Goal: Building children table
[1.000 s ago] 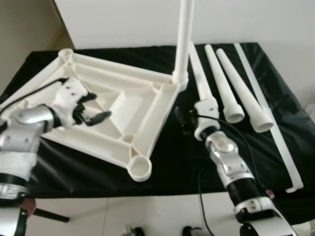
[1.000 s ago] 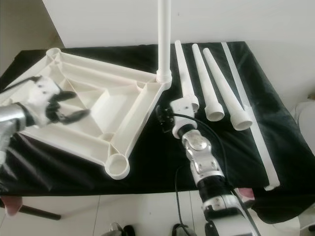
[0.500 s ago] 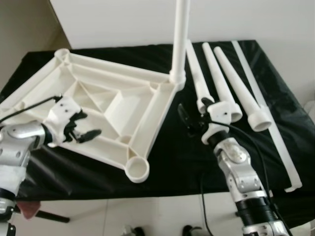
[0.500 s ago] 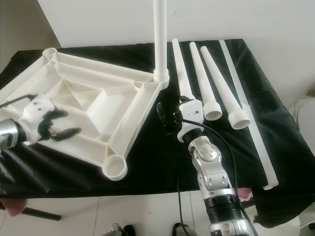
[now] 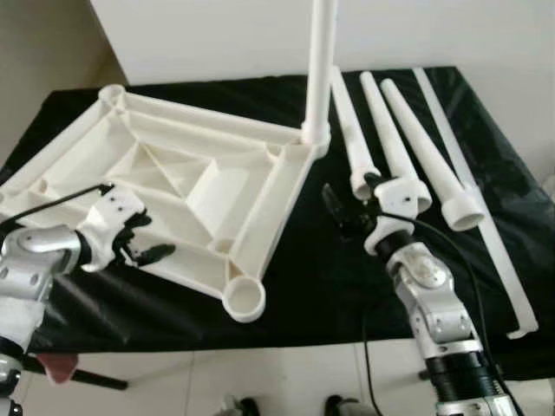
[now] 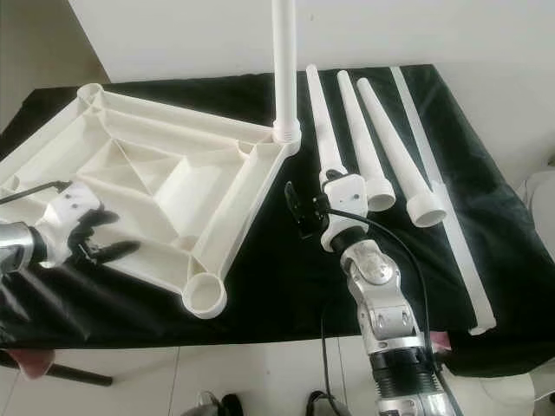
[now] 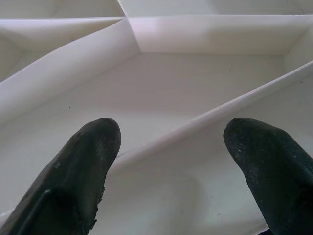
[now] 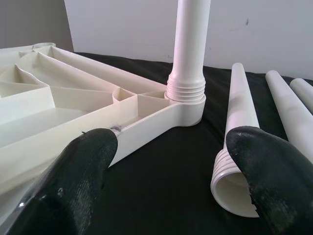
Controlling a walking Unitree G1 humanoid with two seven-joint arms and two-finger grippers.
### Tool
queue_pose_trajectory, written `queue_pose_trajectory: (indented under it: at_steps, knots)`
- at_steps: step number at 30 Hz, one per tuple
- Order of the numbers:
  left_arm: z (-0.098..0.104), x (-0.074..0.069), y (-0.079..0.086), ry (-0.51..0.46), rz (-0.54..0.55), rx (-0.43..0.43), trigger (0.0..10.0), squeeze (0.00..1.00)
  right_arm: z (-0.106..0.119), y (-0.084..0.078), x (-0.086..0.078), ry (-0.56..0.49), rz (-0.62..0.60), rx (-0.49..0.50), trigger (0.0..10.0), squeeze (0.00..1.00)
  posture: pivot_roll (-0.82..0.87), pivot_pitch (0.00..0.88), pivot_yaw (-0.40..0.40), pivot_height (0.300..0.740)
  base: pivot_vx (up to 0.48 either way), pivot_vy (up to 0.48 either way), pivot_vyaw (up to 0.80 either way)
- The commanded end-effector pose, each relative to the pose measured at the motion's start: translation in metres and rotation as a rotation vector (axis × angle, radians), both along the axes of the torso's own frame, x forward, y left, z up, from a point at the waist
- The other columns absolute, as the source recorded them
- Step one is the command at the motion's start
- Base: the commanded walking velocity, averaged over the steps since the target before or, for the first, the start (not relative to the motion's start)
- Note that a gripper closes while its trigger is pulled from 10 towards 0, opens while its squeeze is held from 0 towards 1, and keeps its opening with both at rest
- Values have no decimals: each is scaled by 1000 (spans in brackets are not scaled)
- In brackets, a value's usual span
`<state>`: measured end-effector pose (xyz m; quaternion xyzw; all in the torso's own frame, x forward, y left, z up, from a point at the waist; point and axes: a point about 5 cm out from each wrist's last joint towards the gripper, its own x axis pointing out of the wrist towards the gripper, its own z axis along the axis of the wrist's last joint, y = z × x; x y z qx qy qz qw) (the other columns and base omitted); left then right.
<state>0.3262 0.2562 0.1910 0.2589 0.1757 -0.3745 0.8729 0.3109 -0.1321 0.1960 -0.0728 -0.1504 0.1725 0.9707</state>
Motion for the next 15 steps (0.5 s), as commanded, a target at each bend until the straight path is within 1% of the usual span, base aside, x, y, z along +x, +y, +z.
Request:
queue_pose_trajectory:
  at_steps: [1,3,4,6,9,13,15]
  knots:
    - [-15,-13,-1,204,-176,5,10000,0,-4,1,-3,19,3,9,10000,0,-109,185,96,740,0,0,0]
    - [-18,-10,-1,210,-170,19,10000,0,-4,0,-3,22,-1,7,10000,0,-112,184,96,740,0,0,0]
    - [-21,-4,-2,202,-155,39,10000,0,-4,1,-3,24,-1,6,10000,0,-114,183,97,740,0,0,0]
    - [-21,0,-3,181,-146,58,10000,0,-4,1,-3,25,0,4,10000,0,-116,182,97,740,0,0,0]
    - [-21,1,-4,176,-145,62,10000,0,-4,1,-3,25,1,4,10000,0,-116,182,97,740,0,0,0]
    - [-21,10,-9,135,-123,77,10000,0,-4,-1,-4,29,-1,-4,10000,0,-125,180,94,740,0,0,0]
    - [-23,10,-9,146,-124,79,10000,0,-4,-1,-5,30,-1,-7,10000,0,-128,178,93,740,0,0,0]
